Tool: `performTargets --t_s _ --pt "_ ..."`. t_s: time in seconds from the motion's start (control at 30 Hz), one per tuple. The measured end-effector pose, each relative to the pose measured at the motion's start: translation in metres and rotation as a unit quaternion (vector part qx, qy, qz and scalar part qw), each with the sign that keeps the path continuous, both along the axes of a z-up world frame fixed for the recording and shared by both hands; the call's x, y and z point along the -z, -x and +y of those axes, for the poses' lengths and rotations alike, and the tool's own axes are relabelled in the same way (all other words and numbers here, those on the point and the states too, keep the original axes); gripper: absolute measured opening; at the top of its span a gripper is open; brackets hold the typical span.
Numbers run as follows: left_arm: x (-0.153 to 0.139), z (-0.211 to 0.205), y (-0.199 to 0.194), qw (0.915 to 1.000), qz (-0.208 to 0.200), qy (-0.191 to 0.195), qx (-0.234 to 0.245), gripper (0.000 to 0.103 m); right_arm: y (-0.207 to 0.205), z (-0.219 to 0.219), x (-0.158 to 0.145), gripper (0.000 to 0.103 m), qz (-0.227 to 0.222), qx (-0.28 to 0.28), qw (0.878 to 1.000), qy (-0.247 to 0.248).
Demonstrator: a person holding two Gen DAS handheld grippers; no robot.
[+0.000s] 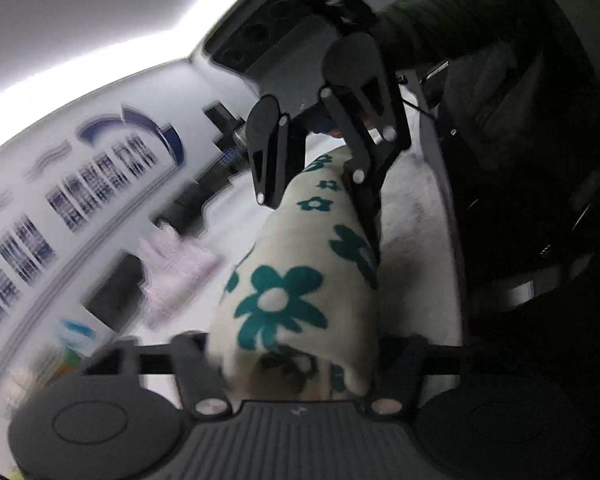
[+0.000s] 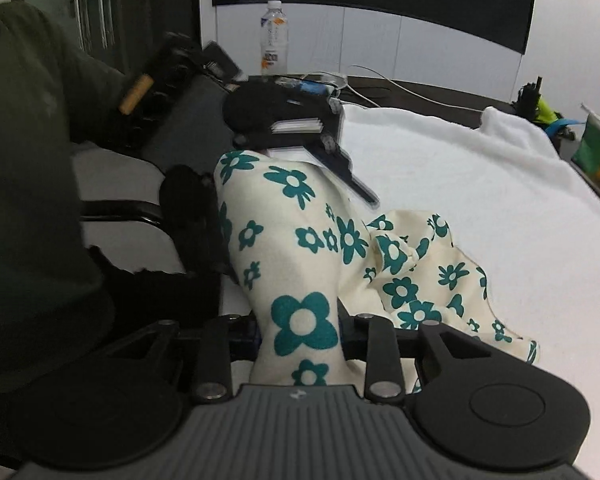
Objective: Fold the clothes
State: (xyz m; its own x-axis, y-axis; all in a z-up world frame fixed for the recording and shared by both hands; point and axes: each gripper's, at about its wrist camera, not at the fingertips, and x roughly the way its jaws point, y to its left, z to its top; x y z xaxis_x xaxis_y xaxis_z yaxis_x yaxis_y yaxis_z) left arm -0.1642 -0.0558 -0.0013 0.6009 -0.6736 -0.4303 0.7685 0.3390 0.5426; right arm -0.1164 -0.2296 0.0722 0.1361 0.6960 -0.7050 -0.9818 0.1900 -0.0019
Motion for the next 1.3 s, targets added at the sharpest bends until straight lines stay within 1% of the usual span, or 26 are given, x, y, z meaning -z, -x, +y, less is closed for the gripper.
performTargets --t_s 0.03,0.1,0.13,0.17,0.2,0.23,0.33,0.4,0.43,0.47,0.5,0.53,0.57,0.63,0.67,0.7,0.77,0.83,0.87,0.9,0.97,1.07,1.17,1.2,1.27,1.3 --pt "-0.001 0.003 -0.006 0.9996 0.024 0.014 -0.002 0.05 -0.002 -0.001 0.001 0.033 0.0 0.007 1.0 0.001" --pt "-0.004 0.011 -0.015 0.9973 0.062 0.039 -0.008 0.048 -0.001 -0.009 0.001 0.046 -0.004 0.026 1.0 -0.018" --pt "-0.006 0.015 -0.02 0.9952 0.082 0.052 -0.012 0.047 -0.001 -0.014 0.001 0.059 -0.007 0.035 0.999 -0.029" --pt "-0.007 0.019 -0.025 0.9922 0.105 0.065 -0.017 0.047 0.0 -0.02 0.002 0.076 -0.008 0.037 0.998 -0.045" --pt "-0.01 0.022 -0.03 0.989 0.125 0.077 -0.021 0.047 0.002 -0.027 0.006 0.084 -0.012 0.037 0.997 -0.062" --pt "-0.013 0.024 -0.034 0.9858 0.142 0.087 -0.024 0.047 0.006 -0.035 0.009 0.095 -0.016 0.037 0.996 -0.08" --pt "-0.02 0.029 -0.046 0.9767 0.183 0.109 -0.027 0.047 0.014 -0.044 0.022 0.097 -0.048 0.056 0.992 -0.101" --pt "-0.023 0.037 -0.055 0.9695 0.211 0.123 -0.025 0.047 0.012 -0.044 0.027 0.095 -0.064 0.074 0.99 -0.105" --pt "-0.025 0.042 -0.06 0.9628 0.231 0.137 -0.029 0.047 0.008 -0.044 0.029 0.082 -0.063 0.081 0.989 -0.109" --pt "-0.026 0.048 -0.068 0.9534 0.256 0.155 -0.037 0.048 0.003 -0.044 0.031 0.055 -0.063 0.088 0.988 -0.113" --pt "-0.027 0.053 -0.076 0.9428 0.281 0.173 -0.046 0.051 -0.007 -0.047 0.031 0.047 -0.033 0.103 0.985 -0.131" --pt "-0.028 0.058 -0.084 0.9304 0.305 0.193 -0.064 0.058 -0.019 -0.052 0.032 0.046 0.004 0.12 0.981 -0.154" --pt "-0.029 0.064 -0.091 0.9156 0.327 0.216 -0.091 0.069 -0.031 -0.057 0.032 0.046 0.042 0.136 0.974 -0.176" --pt "-0.031 0.074 -0.097 0.888 0.345 0.257 -0.163 0.079 -0.051 -0.061 0.031 0.046 0.081 0.184 0.958 -0.203" --pt "-0.033 0.079 -0.098 0.8755 0.345 0.274 -0.198 0.08 -0.061 -0.061 0.031 0.047 0.102 0.21 0.949 -0.213" --pt "-0.034 0.083 -0.097 0.8674 0.336 0.287 -0.228 0.08 -0.07 -0.06 0.032 0.048 0.124 0.235 0.938 -0.222" --pt "-0.038 0.085 -0.092 0.8562 0.312 0.303 -0.279 0.08 -0.082 -0.062 0.032 0.052 0.144 0.277 0.921 -0.233" --pt "-0.038 0.086 -0.083 0.848 0.288 0.311 -0.319 0.08 -0.09 -0.06 0.036 0.053 0.147 0.315 0.909 -0.231" --pt "-0.039 0.087 -0.079 0.8428 0.281 0.315 -0.334 0.08 -0.093 -0.058 0.039 0.059 0.148 0.335 0.902 -0.228" --pt "-0.041 0.089 -0.075 0.8371 0.279 0.32 -0.344 0.08 -0.094 -0.058 0.04 0.062 0.144 0.354 0.897 -0.222" --pt "-0.045 0.103 -0.073 0.823 0.291 0.332 -0.358 0.083 -0.091 -0.061 0.037 0.069 0.121 0.393 0.888 -0.206" --pt "-0.048 0.115 -0.087 0.7934 0.319 0.355 -0.377 0.085 -0.079 -0.076 0.027 0.076 0.091 0.434 0.869 -0.219" --pt "-0.044 0.105 -0.112 0.7657 0.348 0.355 -0.408 0.085 -0.078 -0.083 0.023 0.079 0.086 0.466 0.847 -0.241" --pt "-0.041 0.1 -0.123 0.7578 0.358 0.354 -0.415 0.084 -0.082 -0.081 0.025 0.079 0.089 0.474 0.843 -0.24" --pt "-0.033 0.089 -0.14 0.7469 0.377 0.35 -0.421 0.074 -0.091 -0.07 0.035 0.078 0.108 0.49 0.836 -0.222" --pt "-0.03 0.09 -0.138 0.7463 0.38 0.35 -0.419 0.074 -0.097 -0.062 0.044 0.078 0.122 0.491 0.838 -0.205"
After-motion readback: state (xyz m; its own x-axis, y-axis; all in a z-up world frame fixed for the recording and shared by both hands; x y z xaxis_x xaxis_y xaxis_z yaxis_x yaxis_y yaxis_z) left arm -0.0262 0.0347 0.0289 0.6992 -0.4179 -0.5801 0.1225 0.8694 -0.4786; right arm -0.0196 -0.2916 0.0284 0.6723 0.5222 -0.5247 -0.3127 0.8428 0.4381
